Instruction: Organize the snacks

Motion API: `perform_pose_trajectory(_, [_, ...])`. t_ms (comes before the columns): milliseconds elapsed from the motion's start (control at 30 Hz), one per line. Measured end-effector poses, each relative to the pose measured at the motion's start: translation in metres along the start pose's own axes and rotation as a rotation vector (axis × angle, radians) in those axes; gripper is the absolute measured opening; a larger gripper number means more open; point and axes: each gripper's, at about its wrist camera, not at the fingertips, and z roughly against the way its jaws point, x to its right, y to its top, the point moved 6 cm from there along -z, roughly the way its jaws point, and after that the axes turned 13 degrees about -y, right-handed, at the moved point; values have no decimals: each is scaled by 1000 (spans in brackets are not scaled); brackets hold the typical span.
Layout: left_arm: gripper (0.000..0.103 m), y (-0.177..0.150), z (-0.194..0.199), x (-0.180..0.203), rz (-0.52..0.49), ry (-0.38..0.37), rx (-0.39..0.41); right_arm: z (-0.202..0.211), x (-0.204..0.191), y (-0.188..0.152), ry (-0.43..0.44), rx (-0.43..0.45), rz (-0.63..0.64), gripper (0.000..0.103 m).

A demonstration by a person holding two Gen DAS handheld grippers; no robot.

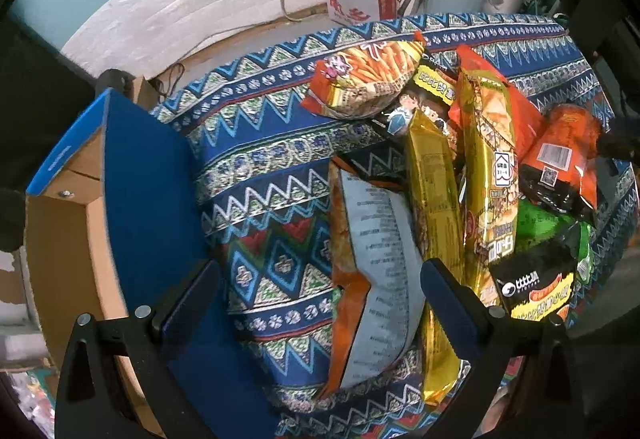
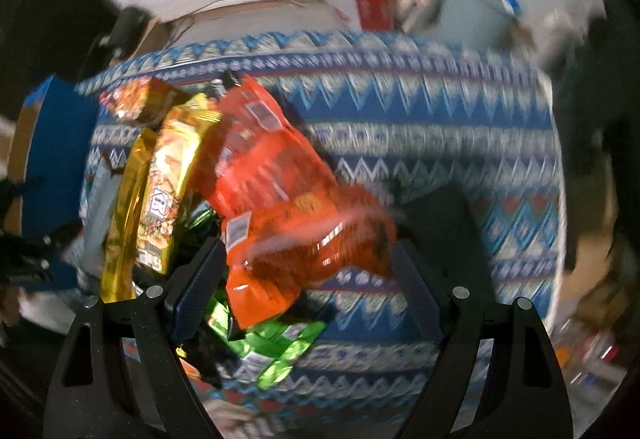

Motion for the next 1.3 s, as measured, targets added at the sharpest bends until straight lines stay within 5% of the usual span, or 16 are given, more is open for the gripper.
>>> perform_pose_trajectory(400, [102,16,-33,11,-27,-15,-55,-49,-3,-5,120,-149,-247,83])
perform_pose_trajectory(567, [102,19,-41,9,-8,-56,-67,-68,-10,2,50,-146,-252,83])
perform_pose_trajectory(700, [81,18,-43,8,12,-126,-62,-75,-12,3,11,-134,-237,80])
perform_pose_trajectory(800, [62,16,-45,8,36,-180,-67,-70,-11,3,-2,-101,-199,67])
perform_pose_trajectory(933, [49,14,-45,8,28,-173,-68,-56,-8,3,-7,-66,-155,61])
perform_pose_trajectory(1133, [33,6,-35,8,17,-173,-62,-33,-14,2,-78,-2,-76,60])
perform_pose_trajectory(1300, [32,3,-21,7,7,-152,-31,-7,-21,9,-135,80,-11,60])
